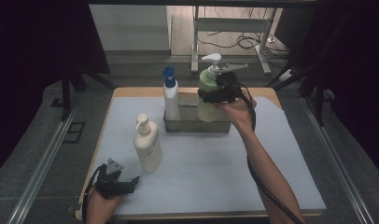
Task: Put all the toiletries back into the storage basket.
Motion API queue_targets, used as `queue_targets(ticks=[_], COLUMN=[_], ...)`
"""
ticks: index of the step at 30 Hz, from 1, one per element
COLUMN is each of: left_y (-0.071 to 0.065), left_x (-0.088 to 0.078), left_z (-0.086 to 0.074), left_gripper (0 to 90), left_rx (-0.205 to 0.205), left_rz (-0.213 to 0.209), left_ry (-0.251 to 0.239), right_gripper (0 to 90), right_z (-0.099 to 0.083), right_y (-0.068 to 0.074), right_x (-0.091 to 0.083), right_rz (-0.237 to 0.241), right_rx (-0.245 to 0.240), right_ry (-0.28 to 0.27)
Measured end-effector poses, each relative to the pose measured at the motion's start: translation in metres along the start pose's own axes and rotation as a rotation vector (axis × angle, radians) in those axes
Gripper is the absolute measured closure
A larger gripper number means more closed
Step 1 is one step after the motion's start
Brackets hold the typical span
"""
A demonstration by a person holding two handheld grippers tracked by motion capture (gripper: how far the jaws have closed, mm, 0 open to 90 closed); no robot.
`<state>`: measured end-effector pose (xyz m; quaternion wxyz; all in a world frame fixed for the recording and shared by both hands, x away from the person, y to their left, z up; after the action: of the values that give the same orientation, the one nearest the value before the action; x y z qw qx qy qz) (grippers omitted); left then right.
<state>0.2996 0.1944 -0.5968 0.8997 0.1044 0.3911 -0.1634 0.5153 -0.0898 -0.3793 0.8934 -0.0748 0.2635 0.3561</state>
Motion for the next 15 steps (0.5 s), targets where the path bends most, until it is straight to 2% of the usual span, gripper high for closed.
queue_targets(ticks=[9, 15], left_y=[0.000, 0.000], left_x=[0.000, 0.000], left_z=[0.000, 0.000], left_gripper=[12.2, 12.2], left_rx=[-0.001, -0.001], left_rz=[0.000, -0.001], left_ry=[0.000, -0.001], right_gripper=[11.9, 11.9], right_z=[-0.002, -0.008], right_y=[-0.011, -0.015], right_x=[0.013, 0.022], right_rz=[-0.030, -0.032], right_rx=[0.001, 0.008], right_ry=[0.007, 0.011])
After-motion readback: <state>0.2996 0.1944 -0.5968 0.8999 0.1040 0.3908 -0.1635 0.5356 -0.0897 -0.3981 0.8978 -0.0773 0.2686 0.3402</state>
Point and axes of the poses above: each handheld gripper's, and its own axes: x roughly forward along the jaws, z roughly out of its top, y roughly to its left, the point moved 10 cm from there along x, roughly forward along the jaws, and after that the axes turned 7 degrees about z, right-handed, at the moved point
